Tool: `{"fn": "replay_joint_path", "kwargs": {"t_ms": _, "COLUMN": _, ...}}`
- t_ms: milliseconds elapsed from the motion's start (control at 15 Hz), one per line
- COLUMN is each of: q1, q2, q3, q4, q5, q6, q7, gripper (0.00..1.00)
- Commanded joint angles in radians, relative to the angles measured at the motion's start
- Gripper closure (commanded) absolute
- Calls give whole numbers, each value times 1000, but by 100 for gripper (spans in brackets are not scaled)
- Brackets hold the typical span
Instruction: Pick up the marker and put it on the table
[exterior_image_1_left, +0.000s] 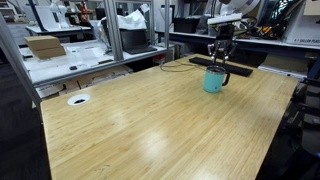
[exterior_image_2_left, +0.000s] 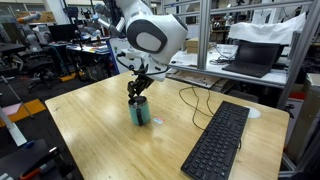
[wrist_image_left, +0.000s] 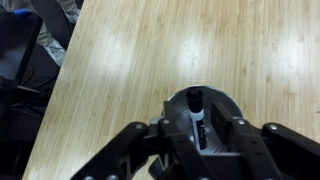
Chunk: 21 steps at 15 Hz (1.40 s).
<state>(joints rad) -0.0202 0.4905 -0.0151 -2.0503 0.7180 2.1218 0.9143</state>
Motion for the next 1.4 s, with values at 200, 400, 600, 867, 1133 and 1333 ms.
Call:
{"fn": "replay_joint_path", "kwargs": {"t_ms": 200, "q1": 9, "q2": 38, "q3": 10, "q4": 38, "q5": 32, "q6": -1, "q7": -28, "gripper": 53}}
{"fn": "replay_joint_path", "kwargs": {"t_ms": 400, "q1": 10, "q2": 55, "q3": 17, "q4": 48, "q5": 33, "q6": 8, "q7": -54, "gripper": 56}}
{"fn": "replay_joint_path", "kwargs": {"t_ms": 600, "q1": 4, "q2": 73, "q3": 19, "q4": 58, "q5": 42, "q6": 15, "q7": -113, "gripper": 47}}
{"fn": "replay_joint_path", "kwargs": {"t_ms": 867, "q1": -2, "q2": 97, "q3": 16, "q4": 73, "q5": 67, "q6": 19, "q7": -184, "gripper": 63}}
{"fn": "replay_joint_path", "kwargs": {"t_ms": 1133, "q1": -2, "q2": 131, "q3": 15, "q4": 95, "q5": 89, "q6": 11, "q7": -230, "gripper": 58}}
{"fn": "replay_joint_path", "kwargs": {"t_ms": 1333, "q1": 3, "q2": 147, "q3": 15, "q4": 104, "q5": 96, "q6": 7, "q7": -251, "gripper": 57}}
